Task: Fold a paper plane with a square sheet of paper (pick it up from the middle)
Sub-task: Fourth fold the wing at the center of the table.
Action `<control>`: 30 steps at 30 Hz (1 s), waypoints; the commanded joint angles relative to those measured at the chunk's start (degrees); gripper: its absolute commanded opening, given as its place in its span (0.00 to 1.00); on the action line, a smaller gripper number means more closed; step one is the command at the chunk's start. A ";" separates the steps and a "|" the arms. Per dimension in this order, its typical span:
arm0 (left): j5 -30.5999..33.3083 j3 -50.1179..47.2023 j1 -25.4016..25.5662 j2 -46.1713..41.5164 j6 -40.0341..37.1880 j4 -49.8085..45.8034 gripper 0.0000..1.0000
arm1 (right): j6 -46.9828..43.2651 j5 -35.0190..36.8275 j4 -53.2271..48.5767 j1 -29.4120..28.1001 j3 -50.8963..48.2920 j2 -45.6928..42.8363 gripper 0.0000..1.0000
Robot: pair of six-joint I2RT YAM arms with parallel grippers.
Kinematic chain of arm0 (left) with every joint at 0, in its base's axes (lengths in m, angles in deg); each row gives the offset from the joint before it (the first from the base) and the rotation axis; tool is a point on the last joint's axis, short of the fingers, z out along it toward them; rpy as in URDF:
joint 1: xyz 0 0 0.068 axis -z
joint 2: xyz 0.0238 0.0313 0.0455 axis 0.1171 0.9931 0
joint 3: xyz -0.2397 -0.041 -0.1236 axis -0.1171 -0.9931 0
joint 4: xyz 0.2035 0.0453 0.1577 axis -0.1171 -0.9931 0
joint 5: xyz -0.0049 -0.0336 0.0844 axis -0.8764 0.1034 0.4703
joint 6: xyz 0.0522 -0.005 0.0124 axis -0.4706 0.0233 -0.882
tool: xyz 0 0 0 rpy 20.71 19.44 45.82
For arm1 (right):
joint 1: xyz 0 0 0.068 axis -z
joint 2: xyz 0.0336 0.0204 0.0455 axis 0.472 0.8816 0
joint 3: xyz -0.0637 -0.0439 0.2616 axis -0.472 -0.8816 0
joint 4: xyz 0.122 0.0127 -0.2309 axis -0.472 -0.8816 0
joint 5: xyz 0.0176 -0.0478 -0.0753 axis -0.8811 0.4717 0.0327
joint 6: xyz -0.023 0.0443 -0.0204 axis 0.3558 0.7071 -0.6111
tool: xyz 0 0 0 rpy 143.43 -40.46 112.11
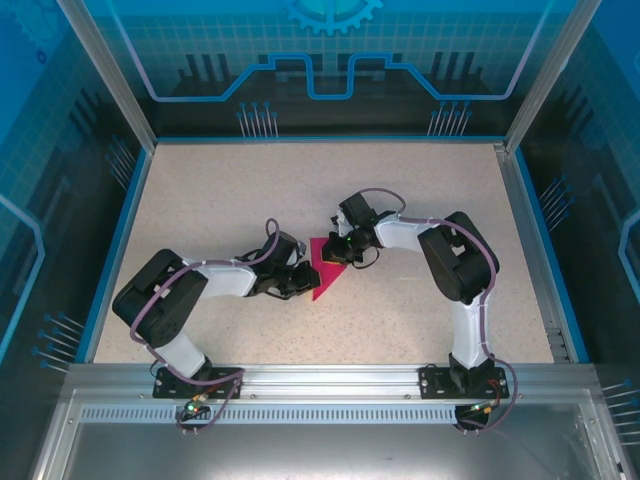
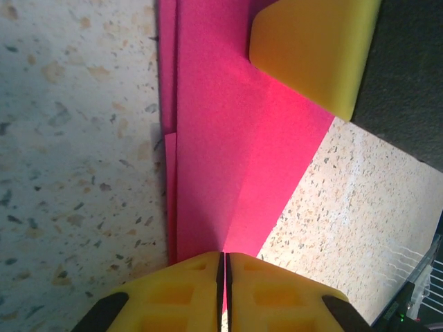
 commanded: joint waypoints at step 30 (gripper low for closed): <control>0.96 -6.89 5.27 -4.20 3.55 -5.77 0.13 | 0.55 3.71 -3.04 -0.52 -0.18 4.87 0.11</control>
